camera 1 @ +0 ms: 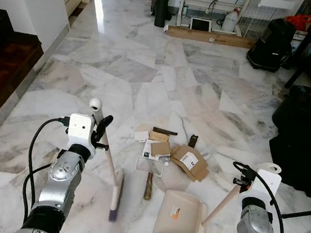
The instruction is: Sweep floor
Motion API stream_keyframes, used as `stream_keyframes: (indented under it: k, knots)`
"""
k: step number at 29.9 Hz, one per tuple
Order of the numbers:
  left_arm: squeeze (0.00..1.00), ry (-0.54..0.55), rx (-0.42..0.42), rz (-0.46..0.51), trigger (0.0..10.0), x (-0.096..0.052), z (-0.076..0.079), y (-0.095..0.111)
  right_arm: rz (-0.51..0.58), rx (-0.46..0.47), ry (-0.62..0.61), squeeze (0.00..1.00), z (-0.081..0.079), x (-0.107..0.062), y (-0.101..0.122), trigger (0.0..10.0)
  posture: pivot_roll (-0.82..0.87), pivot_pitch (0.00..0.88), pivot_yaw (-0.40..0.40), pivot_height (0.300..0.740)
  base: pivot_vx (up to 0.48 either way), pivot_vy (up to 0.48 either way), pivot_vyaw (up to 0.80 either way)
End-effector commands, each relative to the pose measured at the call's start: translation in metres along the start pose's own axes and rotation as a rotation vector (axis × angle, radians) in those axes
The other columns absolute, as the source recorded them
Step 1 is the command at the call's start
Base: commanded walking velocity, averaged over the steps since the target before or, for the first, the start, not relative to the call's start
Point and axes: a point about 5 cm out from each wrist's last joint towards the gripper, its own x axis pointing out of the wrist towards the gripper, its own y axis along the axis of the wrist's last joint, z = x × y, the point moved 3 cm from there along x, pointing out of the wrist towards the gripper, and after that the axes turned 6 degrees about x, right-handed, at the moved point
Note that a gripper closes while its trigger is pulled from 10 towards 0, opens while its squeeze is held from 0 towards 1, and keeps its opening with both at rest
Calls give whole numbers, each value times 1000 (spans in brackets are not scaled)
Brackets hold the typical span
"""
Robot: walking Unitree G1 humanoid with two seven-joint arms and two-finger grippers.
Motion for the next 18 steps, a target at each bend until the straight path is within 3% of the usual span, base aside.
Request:
stream_keyframes:
  k: [1,12,16,18]
  knots:
    - [0,-12,13,40,10000,2,2,11,-30,-16,18,0,3,-2,-6,10000,8,73,-39,740,0,0,0]
    - [0,-7,13,34,10000,-1,5,10,-35,23,61,0,-5,-2,-6,10000,10,70,-40,740,0,0,0]
    - [0,-16,85,27,10000,2,5,8,25,76,102,0,-15,1,6,10000,19,61,-32,740,0,0,0]
    - [0,-19,80,25,10000,2,6,8,39,75,107,0,-16,2,9,10000,22,57,-29,740,0,0,0]
